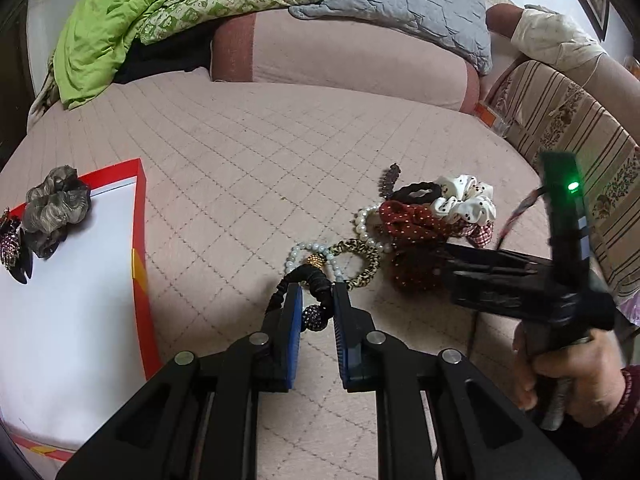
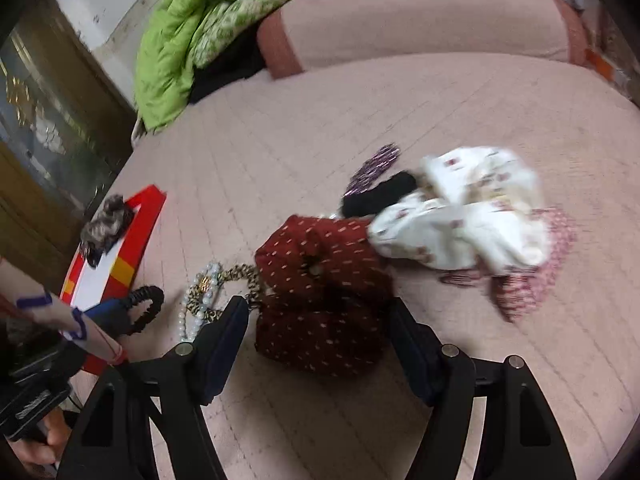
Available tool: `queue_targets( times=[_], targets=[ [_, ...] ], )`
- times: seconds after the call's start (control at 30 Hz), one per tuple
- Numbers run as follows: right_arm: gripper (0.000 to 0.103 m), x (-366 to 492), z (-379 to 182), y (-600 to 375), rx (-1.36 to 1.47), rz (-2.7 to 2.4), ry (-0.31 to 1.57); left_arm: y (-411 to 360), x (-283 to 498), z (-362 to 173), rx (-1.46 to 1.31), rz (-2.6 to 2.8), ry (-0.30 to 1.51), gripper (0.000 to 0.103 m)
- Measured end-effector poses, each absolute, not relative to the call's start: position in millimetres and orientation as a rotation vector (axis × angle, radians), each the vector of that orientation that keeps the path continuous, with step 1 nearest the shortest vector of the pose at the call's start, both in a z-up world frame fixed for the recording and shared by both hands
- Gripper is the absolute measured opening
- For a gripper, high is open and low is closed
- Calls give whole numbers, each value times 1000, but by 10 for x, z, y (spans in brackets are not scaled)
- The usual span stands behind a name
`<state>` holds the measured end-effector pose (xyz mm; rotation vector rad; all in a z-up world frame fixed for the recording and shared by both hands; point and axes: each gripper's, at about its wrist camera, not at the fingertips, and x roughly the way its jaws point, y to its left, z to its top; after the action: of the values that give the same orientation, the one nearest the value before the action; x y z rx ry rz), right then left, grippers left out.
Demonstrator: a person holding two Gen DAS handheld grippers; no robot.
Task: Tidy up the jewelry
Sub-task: 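Grasp the red polka-dot scrunchie with the right gripper while the left grasps the black hair tie, then carry both held items onto the white tray and open both grippers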
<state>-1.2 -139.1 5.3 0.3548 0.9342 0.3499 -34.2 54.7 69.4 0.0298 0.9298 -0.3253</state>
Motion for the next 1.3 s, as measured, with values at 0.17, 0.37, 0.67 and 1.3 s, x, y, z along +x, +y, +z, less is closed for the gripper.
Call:
queue_targets(
  times=[0.17,0.37,0.67,1.3],
  targets=[
    [16,-104,125,-1410,282,325,912,571,-371,726,16,-322,919,15],
    [16,-444,450,-1690,360,368,749,584,-412,820,6,-327,899,15],
    [16,-519,561,-1654,396,414,699,585,-557,1031,15,-324,859,15],
    [16,-592,612,-1334,336,488,709,836,-684,1215,-29,-298,829,15]
  ],
)
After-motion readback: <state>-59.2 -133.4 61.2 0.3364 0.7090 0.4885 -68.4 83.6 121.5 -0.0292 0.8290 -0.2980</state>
